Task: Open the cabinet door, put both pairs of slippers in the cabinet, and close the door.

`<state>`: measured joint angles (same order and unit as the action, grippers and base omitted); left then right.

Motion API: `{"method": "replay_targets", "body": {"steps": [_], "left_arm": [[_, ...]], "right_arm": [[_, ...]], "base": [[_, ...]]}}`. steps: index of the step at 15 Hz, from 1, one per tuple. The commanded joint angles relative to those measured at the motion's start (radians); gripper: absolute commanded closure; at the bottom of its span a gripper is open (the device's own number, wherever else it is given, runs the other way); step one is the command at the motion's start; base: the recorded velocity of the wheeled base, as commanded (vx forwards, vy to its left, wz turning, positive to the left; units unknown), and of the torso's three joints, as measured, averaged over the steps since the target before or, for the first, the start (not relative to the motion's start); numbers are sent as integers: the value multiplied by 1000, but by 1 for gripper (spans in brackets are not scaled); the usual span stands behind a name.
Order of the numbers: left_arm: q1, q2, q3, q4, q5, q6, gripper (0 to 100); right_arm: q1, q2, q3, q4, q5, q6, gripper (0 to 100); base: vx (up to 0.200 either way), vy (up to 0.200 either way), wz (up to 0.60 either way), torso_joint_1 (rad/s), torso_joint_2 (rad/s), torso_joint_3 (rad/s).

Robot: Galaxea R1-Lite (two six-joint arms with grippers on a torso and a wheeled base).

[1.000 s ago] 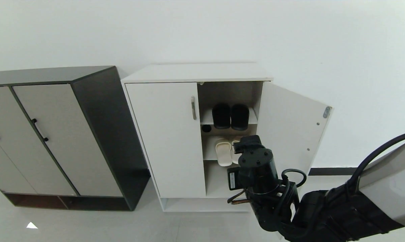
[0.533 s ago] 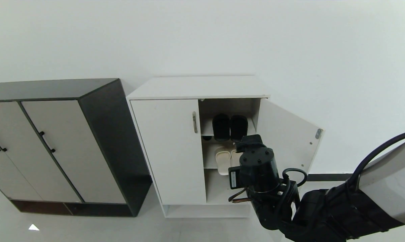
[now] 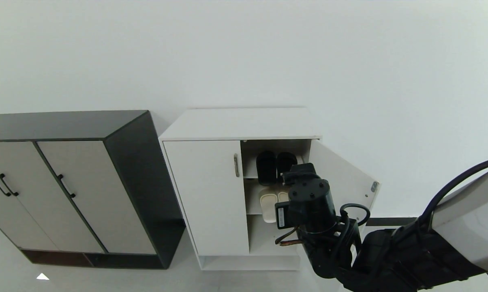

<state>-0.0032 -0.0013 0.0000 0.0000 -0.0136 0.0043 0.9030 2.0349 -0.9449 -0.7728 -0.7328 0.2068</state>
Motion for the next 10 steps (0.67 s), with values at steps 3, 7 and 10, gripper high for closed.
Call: {"method": "replay_targets", "body": {"steps": [3,7,10], "left_arm": [[0,1,0,0,0,0,100],[0,1,0,0,0,0,100],[0,1,0,0,0,0,100]], "right_arm": [[-3,15,1,0,0,-1,100],[-4,15,3,-2,1,0,100],[-4,13,12,-2,3,0,100]], "base": [[0,0,0,246,-572,-320],[0,0,0,264,-586,-328],[0,0,0,194,-427,-230]]}}
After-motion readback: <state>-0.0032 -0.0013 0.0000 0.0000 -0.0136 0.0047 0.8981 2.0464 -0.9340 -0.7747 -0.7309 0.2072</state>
